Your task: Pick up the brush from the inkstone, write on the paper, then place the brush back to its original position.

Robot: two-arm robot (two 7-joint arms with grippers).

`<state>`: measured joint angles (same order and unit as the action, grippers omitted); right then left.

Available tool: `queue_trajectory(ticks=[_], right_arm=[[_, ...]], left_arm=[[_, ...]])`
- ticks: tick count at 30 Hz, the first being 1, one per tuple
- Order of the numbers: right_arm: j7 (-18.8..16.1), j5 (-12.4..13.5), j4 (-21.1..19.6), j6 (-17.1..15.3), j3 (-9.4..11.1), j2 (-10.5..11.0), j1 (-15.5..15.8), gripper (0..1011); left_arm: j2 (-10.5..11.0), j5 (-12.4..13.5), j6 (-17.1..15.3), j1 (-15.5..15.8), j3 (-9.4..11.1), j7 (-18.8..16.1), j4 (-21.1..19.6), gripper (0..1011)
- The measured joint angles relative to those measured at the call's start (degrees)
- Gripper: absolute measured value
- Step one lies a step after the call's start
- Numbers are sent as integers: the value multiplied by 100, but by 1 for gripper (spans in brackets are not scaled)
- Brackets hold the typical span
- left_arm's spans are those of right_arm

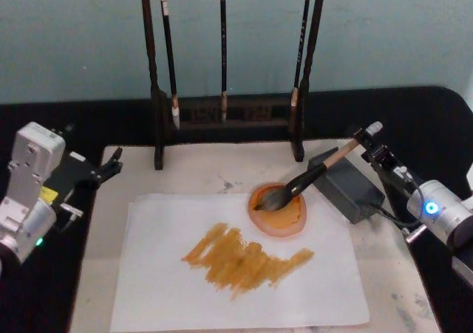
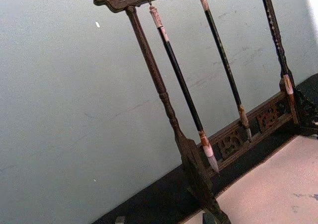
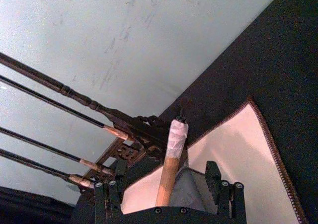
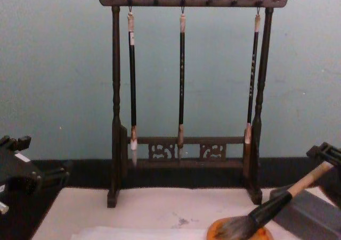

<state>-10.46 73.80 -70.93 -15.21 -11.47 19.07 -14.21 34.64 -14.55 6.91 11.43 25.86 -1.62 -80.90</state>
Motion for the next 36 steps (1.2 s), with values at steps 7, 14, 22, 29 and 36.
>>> queue_trajectory(ticks=[7,14,22,29,36], right_arm=[[-107,65,301,103,-96,-23,-231,1000],[-218,88,413,166,-128,-16,-314,1000],[-192,88,382,149,-116,-16,-290,1000],[-181,87,367,138,-112,-16,-281,861],[-177,85,361,131,-108,-16,-276,674]], left_arm=[[0,0,0,0,0,0,0,1010],[0,0,0,0,0,0,0,1010],[0,0,0,0,0,0,0,1010],[0,0,0,0,0,0,0,1010],[0,0,0,0,0,0,0,1010]])
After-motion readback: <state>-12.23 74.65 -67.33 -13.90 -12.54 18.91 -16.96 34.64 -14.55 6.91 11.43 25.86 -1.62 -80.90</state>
